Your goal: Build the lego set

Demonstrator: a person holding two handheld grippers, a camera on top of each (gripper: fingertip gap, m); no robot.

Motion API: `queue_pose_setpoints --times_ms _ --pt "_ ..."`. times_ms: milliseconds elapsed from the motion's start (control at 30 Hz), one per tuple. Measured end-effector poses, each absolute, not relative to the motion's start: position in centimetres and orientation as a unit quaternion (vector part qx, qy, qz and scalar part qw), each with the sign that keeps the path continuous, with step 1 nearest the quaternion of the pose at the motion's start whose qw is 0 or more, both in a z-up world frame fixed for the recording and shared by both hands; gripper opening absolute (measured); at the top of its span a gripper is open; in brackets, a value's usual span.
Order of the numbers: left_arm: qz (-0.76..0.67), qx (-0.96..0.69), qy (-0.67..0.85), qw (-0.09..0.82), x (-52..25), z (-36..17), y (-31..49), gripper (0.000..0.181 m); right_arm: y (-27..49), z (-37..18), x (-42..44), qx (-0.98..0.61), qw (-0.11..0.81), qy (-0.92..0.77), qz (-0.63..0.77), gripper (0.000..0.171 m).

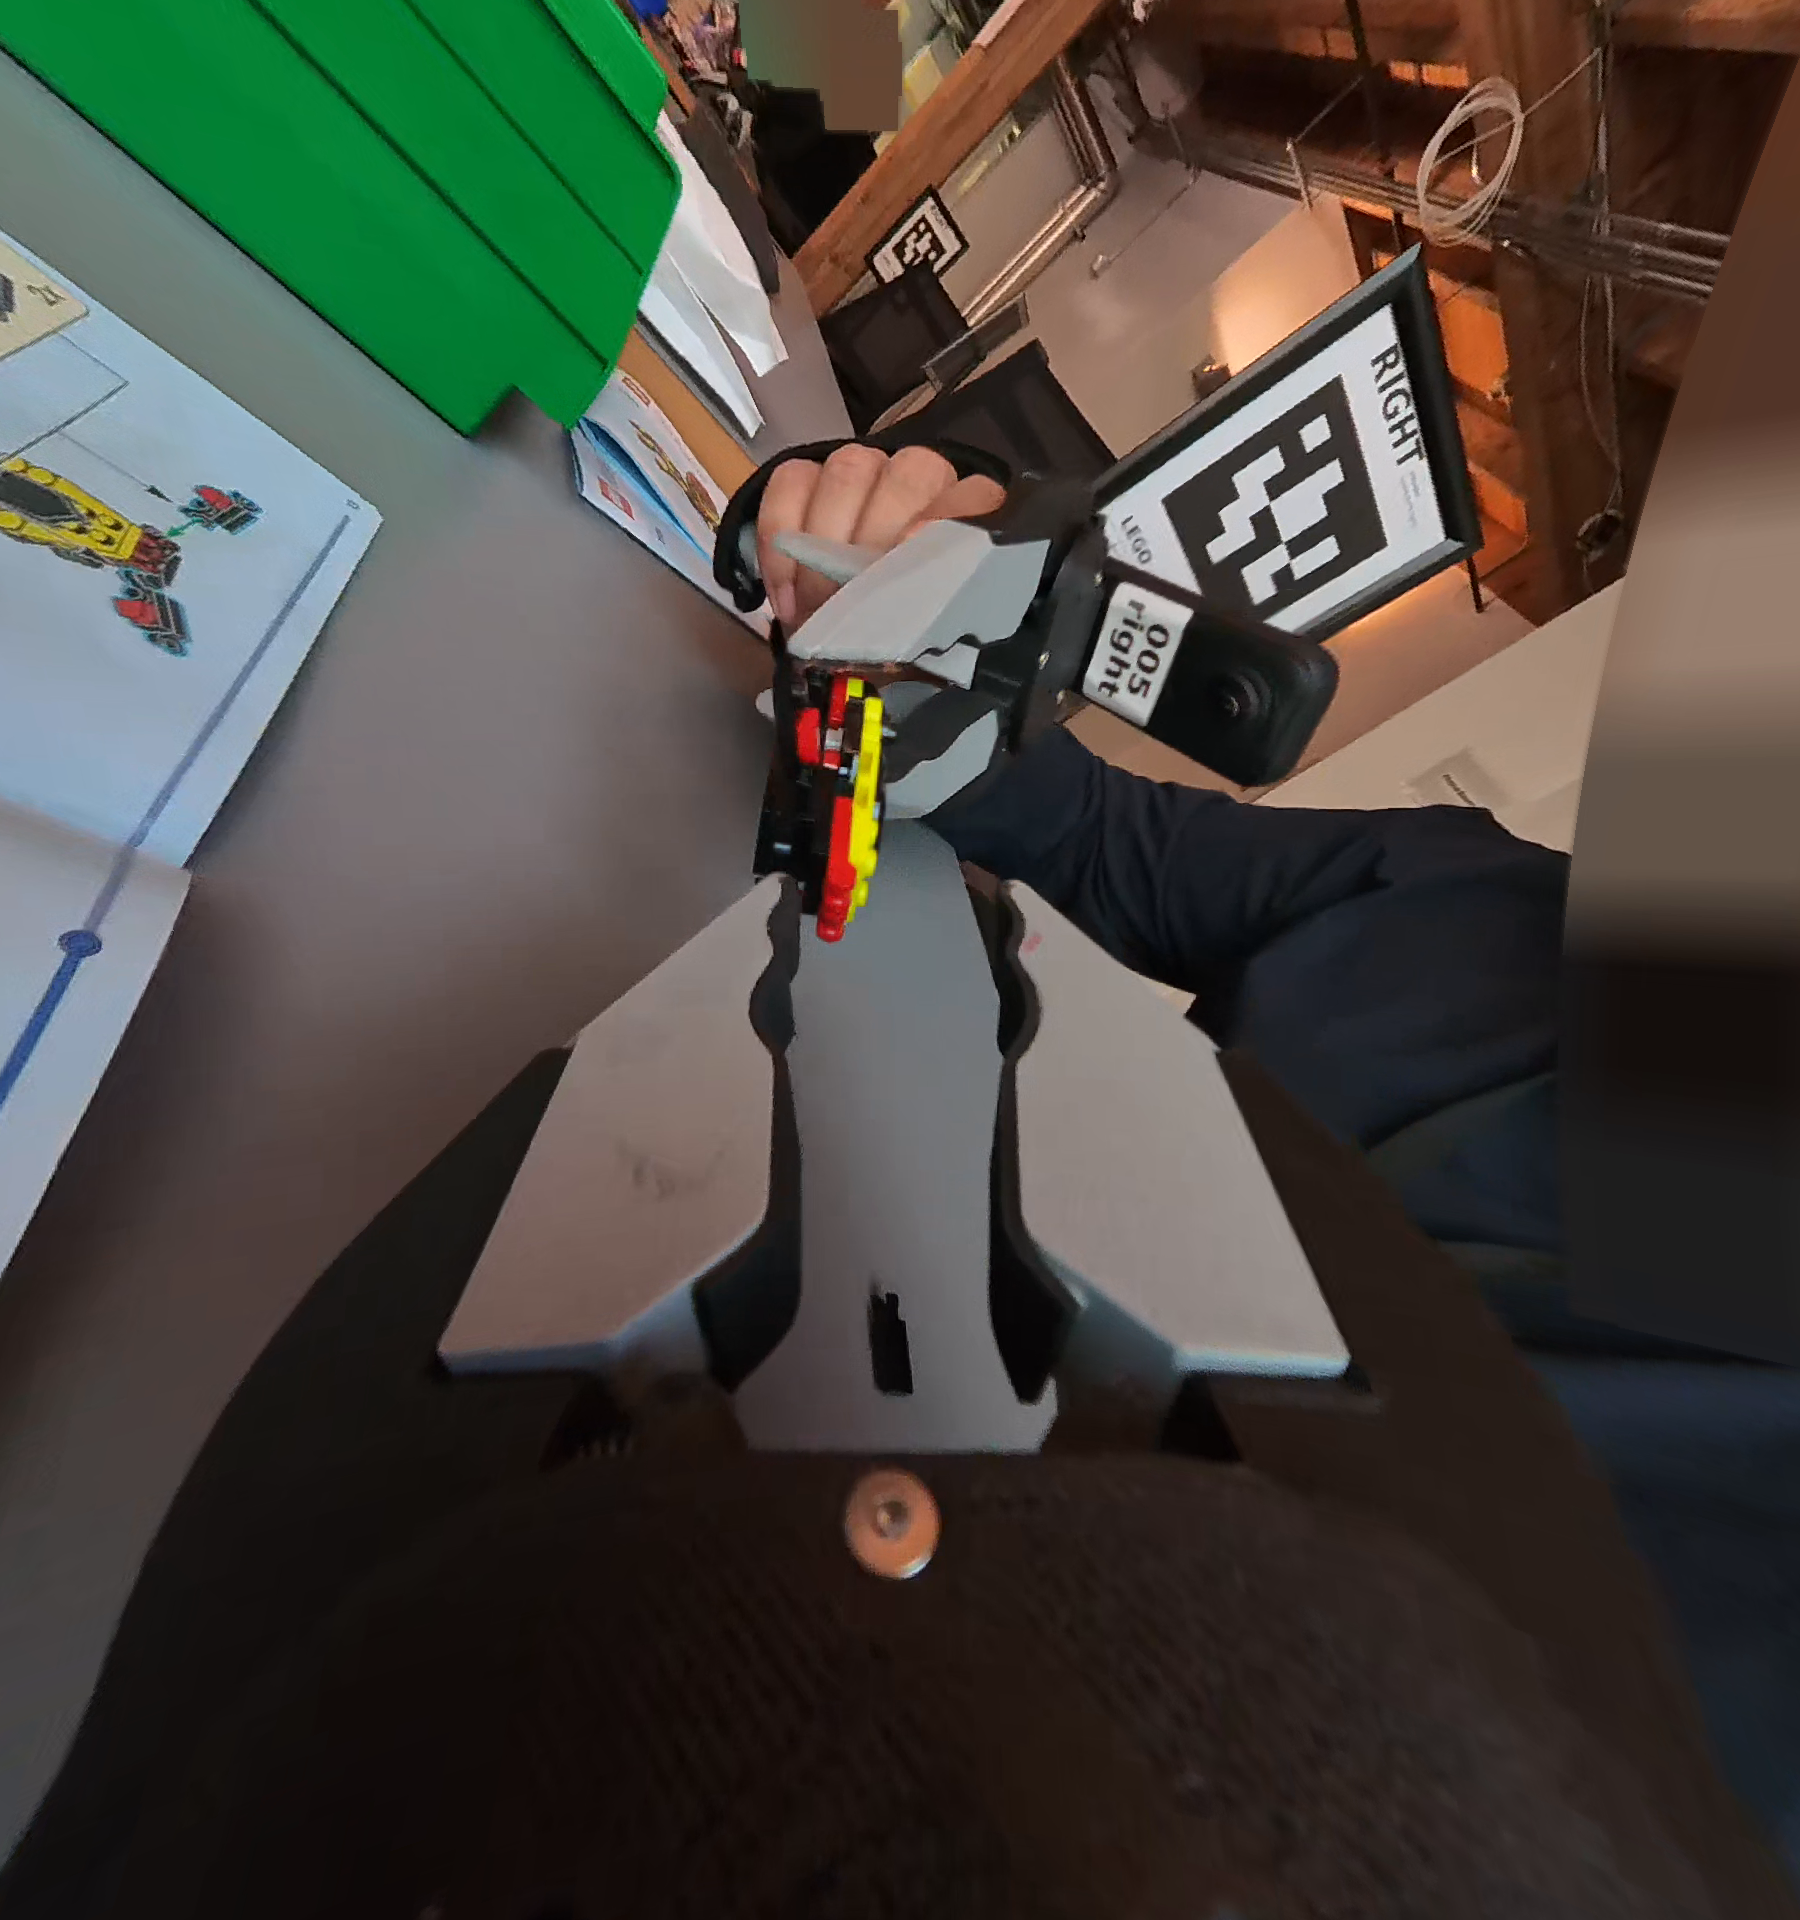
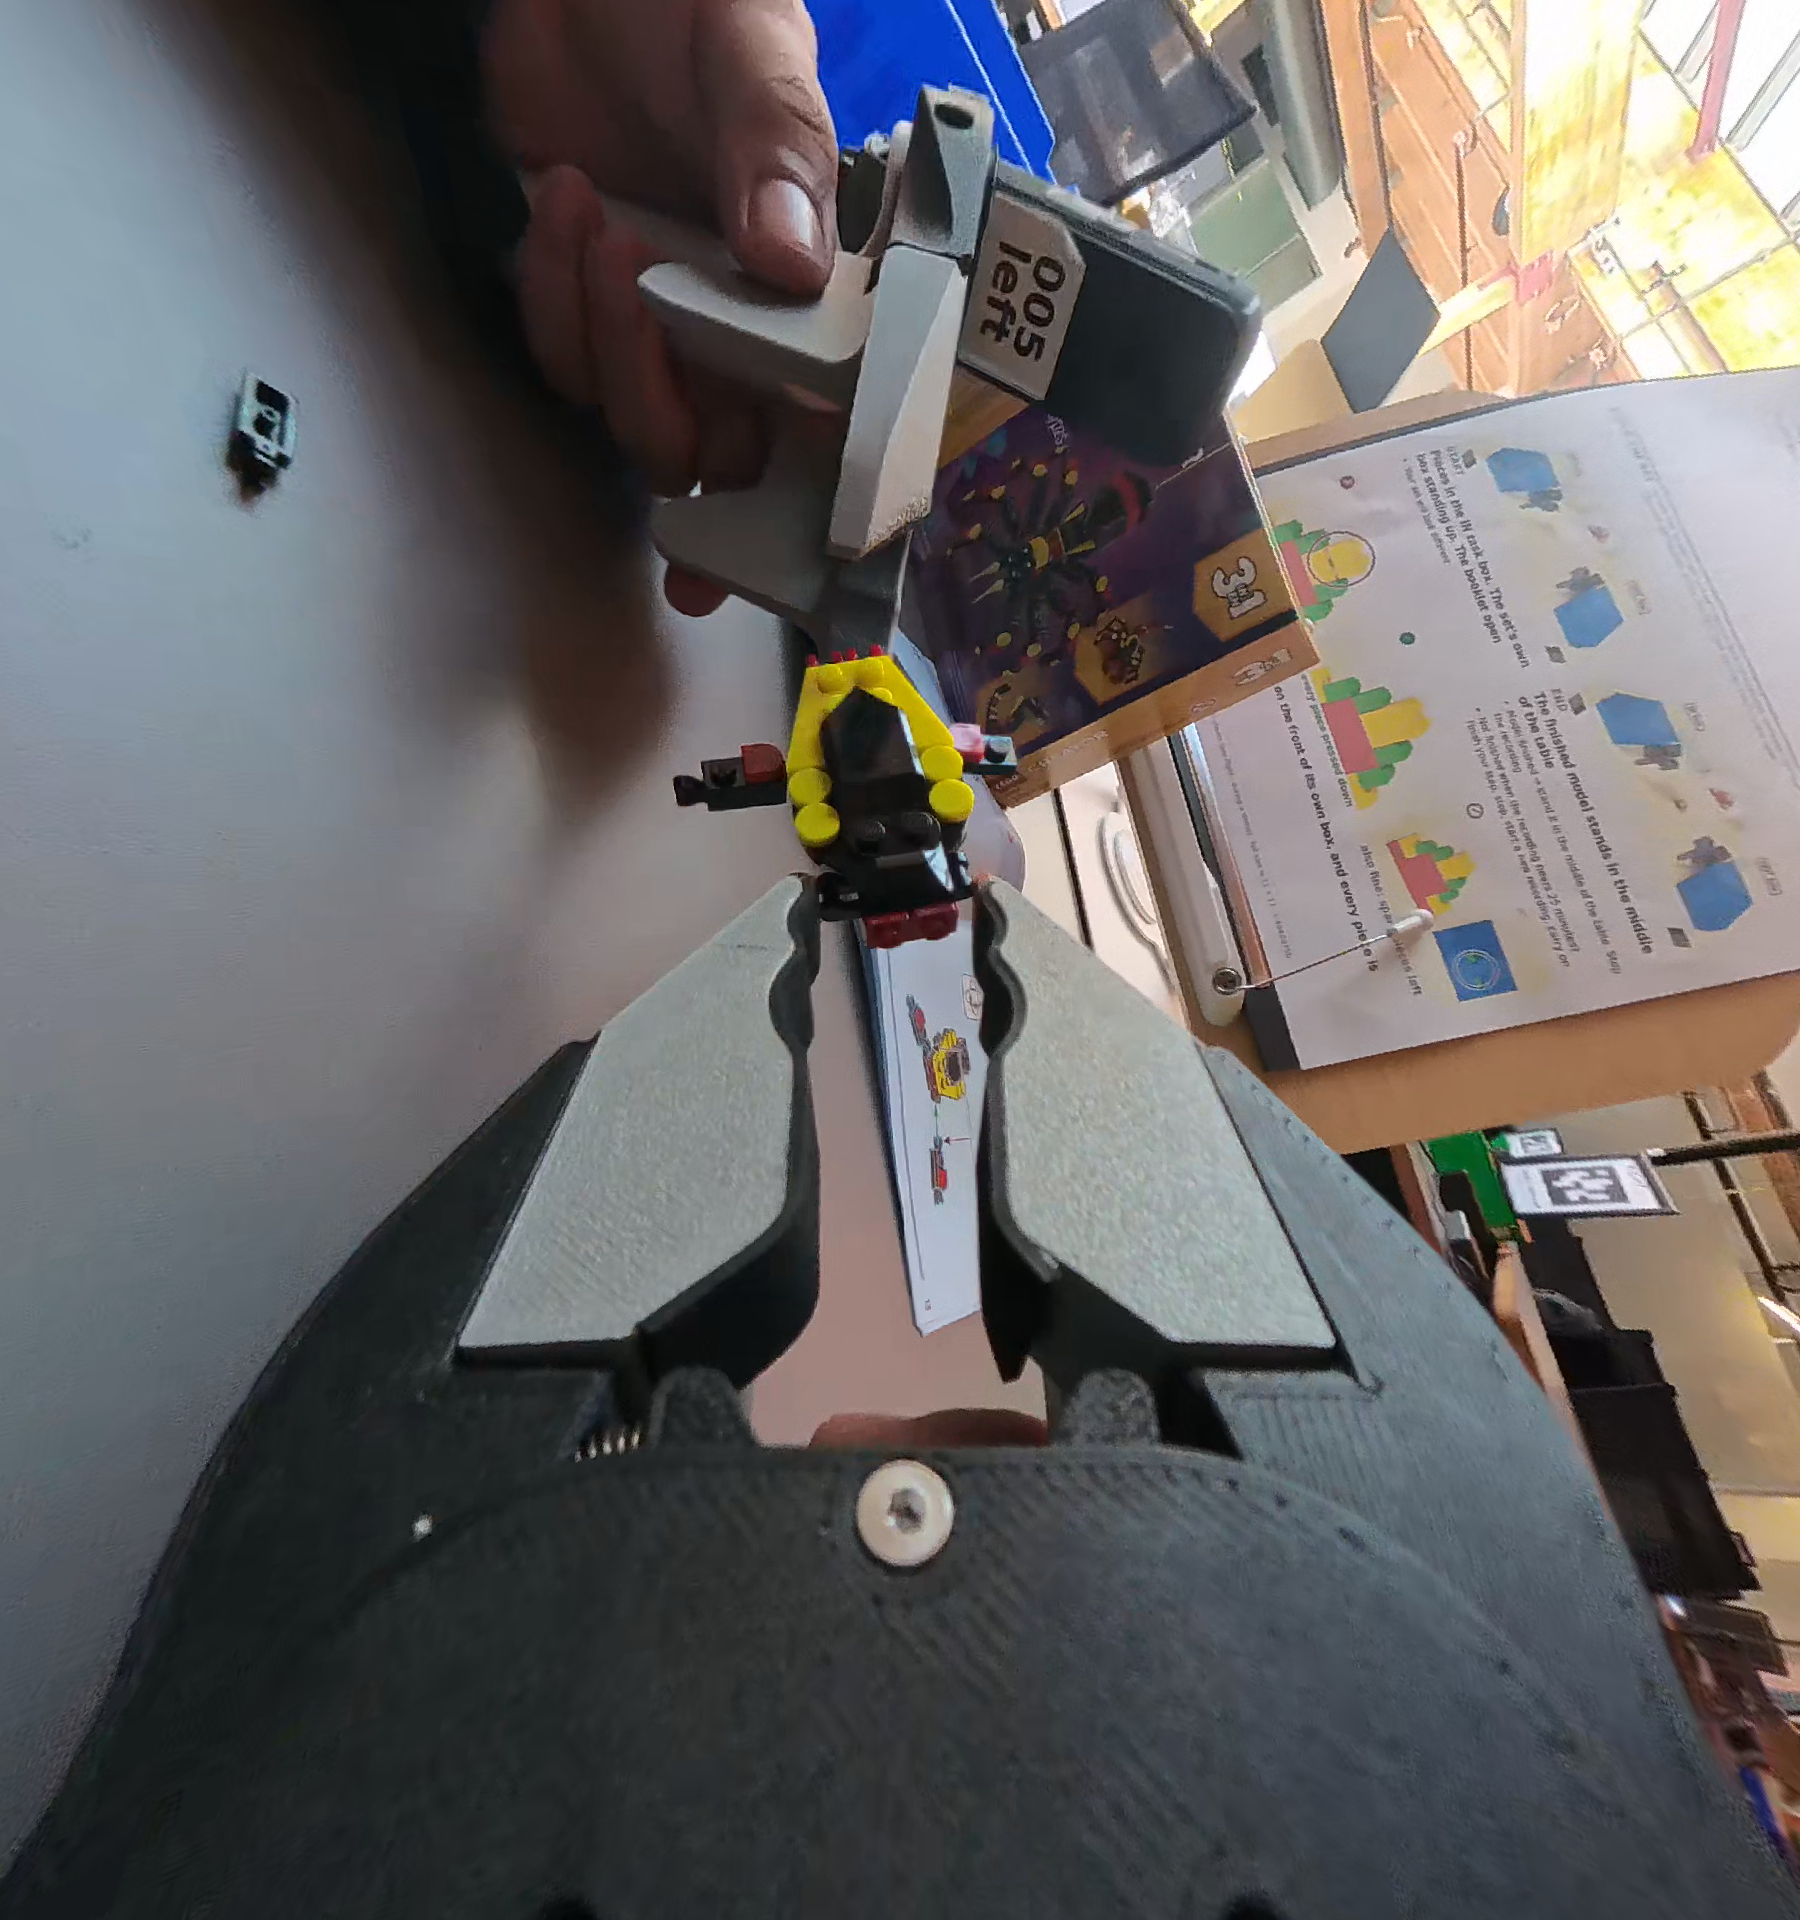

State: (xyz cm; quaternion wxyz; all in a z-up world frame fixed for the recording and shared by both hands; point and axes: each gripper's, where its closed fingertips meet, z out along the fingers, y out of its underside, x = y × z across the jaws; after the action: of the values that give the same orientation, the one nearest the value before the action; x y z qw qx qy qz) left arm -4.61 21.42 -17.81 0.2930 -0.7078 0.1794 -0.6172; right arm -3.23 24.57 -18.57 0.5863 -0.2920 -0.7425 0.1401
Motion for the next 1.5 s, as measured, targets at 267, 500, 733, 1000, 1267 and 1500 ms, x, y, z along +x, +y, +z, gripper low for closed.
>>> queue_pose_setpoints --times_ms 267,500,733,1000,1267,1500 --pt "-0.605 -0.701 0.178 0.334 -5.1 -17.3 22.0 0.008 24.5 -18.0 -3.4 -0.292 0.601 -0.732 0.134 0.026" --pt "-0.575 -0.713 0.206 0.345 -5.4 -17.5 22.0 0.008 24.3 -18.7 -3.5 -0.300 0.581 -0.740 0.156 0.026" --pt "-0.555 -0.722 0.220 0.350 -5.9 -17.9 22.1 0.008 24.0 -18.8 -2.9 -0.348 0.515 -0.728 0.288 0.025" --pt "-0.499 -0.738 0.303 0.337 -4.4 -19.2 20.6 0.008 23.3 -18.0 -3.3 -0.429 0.397 -0.670 0.457 0.022" --pt "-0.502 -0.740 0.312 0.322 -3.7 -19.5 20.2 0.008 23.2 -17.5 -3.6 -0.480 0.290 -0.616 0.554 0.007" --pt "-0.499 -0.743 0.319 0.312 -3.3 -19.8 20.0 0.008 22.4 -18.2 -4.0 -0.503 0.230 -0.611 0.566 0.002"
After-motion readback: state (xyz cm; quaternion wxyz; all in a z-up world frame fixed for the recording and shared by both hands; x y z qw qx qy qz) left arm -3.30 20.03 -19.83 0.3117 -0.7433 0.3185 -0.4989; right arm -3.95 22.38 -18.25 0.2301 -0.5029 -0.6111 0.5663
